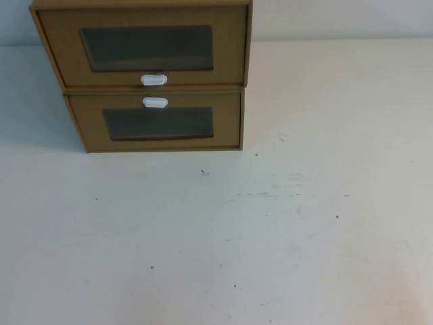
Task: Open the shoe box
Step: 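Pull the top drawer of the cardboard box fully open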
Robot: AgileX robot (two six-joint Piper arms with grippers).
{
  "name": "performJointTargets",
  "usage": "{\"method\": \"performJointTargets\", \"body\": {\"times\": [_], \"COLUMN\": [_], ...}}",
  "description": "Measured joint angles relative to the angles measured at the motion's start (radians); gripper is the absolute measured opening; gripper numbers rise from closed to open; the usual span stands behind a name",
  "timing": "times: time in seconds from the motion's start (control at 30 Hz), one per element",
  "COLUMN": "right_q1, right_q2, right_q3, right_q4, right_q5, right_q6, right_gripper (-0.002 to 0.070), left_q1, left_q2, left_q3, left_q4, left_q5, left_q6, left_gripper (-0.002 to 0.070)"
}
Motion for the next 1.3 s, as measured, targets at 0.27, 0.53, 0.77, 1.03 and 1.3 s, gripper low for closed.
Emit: {"method": "performJointTargets", "body": {"times": [0.27,0.53,0.77,1.03,1.3], "right_q1": [0.0,0.0,0.0,0.0,0.0], "right_q2": [0.0,0.0,0.0,0.0,-0.002], "right_q3": [0.0,0.0,0.0,0.0,0.0], "right_q4": [0.0,0.0,0.0,0.0,0.0], "right_q5": [0.0,0.0,0.0,0.0,0.0], "right_q6": [0.0,0.0,0.0,0.0,0.0], "right_gripper": [-0.0013,-0.0013,-0.0013,-0.0013,-0.0013], "left_q1": [0.0,0.0,0.0,0.0,0.0], "left_q2": [0.0,0.0,0.003,0.276,0.668], "left_q3": [0.0,0.0,-0.037,-0.372,-0.743], "left_q4": [-0.308,-0.551,-0.565,-0.561,-0.588], "left_q5": [-0.105,-0.209,-0.159,0.1,0.312], "left_q6": [-0.064,-0.121,-0.097,0.082,0.325], "left_gripper": [-0.0005,-0.0005,-0.0005,-0.0005,-0.0005]}}
